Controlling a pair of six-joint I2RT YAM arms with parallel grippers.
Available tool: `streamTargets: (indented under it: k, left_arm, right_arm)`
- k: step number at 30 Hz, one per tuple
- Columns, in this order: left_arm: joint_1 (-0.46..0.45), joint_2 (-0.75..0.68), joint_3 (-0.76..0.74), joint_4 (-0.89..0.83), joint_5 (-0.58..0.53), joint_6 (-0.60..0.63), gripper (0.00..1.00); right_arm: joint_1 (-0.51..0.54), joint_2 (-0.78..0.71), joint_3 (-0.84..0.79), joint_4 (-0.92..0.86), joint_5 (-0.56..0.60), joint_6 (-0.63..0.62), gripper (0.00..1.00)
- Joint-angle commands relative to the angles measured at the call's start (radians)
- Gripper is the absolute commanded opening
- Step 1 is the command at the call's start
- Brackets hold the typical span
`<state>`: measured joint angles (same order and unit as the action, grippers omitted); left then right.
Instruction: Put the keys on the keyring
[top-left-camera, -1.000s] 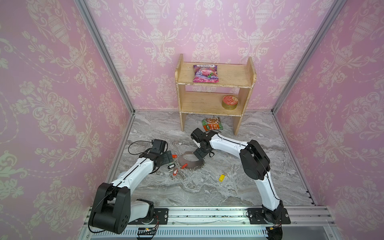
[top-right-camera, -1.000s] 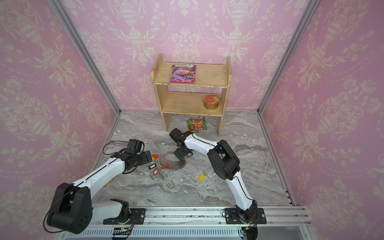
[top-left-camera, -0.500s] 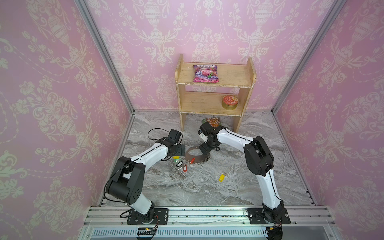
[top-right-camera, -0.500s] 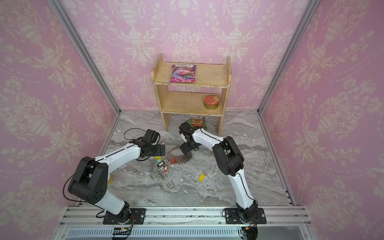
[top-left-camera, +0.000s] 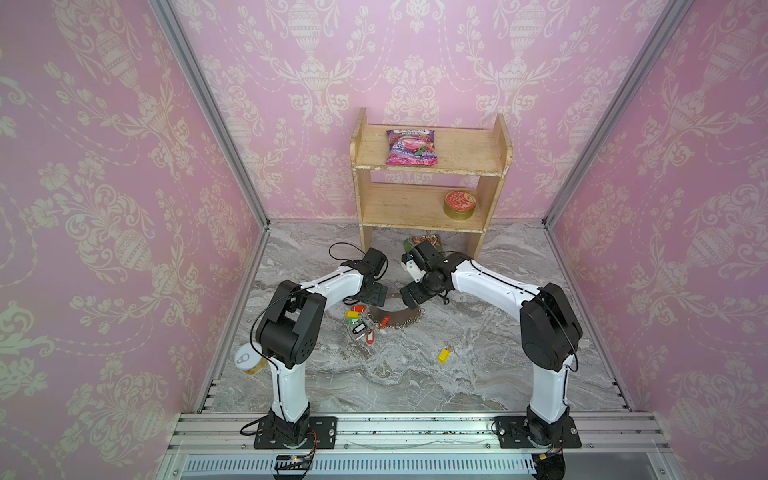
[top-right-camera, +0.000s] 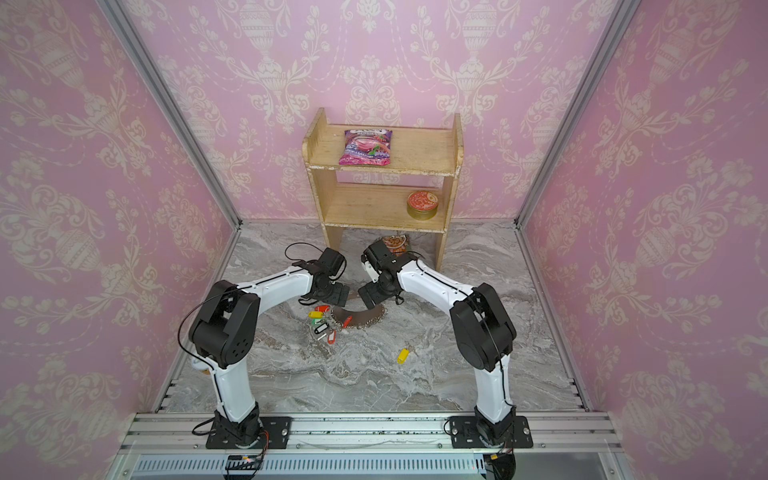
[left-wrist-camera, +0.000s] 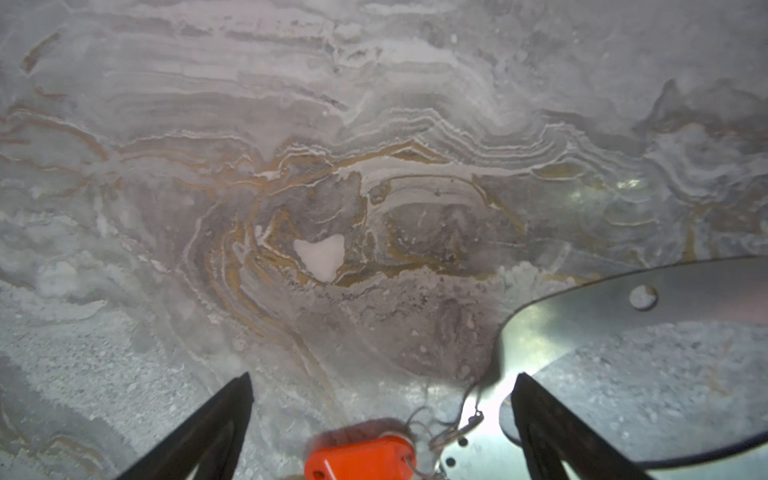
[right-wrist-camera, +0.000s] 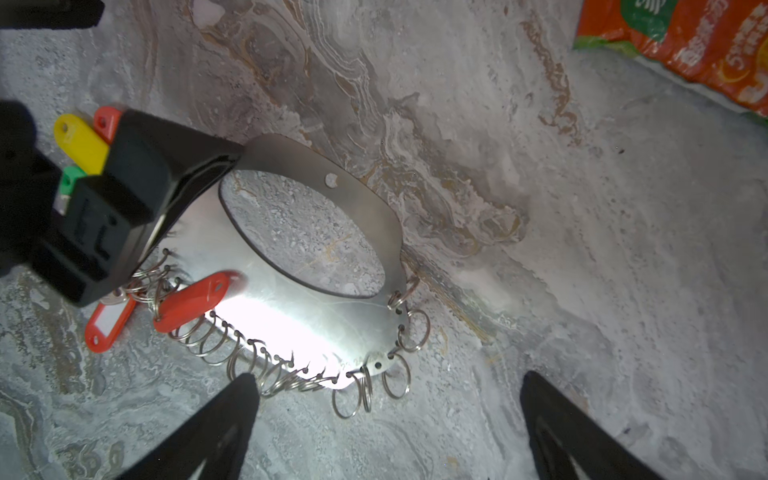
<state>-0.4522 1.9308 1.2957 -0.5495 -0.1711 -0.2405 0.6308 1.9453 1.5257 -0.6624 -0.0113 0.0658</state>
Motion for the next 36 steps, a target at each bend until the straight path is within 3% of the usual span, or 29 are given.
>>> streamTargets:
  k: [1, 9, 17, 24, 36]
  left_arm:
    - [-0.019, 0.031, 0.044, -0.039, -0.004, 0.036, 0.99]
    - [-0.053, 0.066, 0.054, -0.147, -0.032, 0.007, 0.99]
    - [-0.052, 0.017, -0.059, -0.248, -0.044, -0.051, 0.92]
    - [-0.067, -0.080, -0.180, -0.306, 0.036, -0.136, 0.85]
    - [-0.191, -0.235, -0.364, -0.365, 0.135, -0.317, 0.82]
  right_arm:
    - [0.001, -0.048, -0.038, 0.018, 0.020, 0.034, 1.00]
    - [-0.001, -0.095, -0.083, 0.023, 0.054, 0.022, 1.00]
    - [-0.001, -0.144, -0.117, 0.031, 0.052, 0.017, 1.00]
    - [0.001, -0.150, -0.141, 0.042, 0.012, 0.025, 1.00]
    - [0.060, -0.168, -0.203, 0.066, -0.090, 0.089, 1.00]
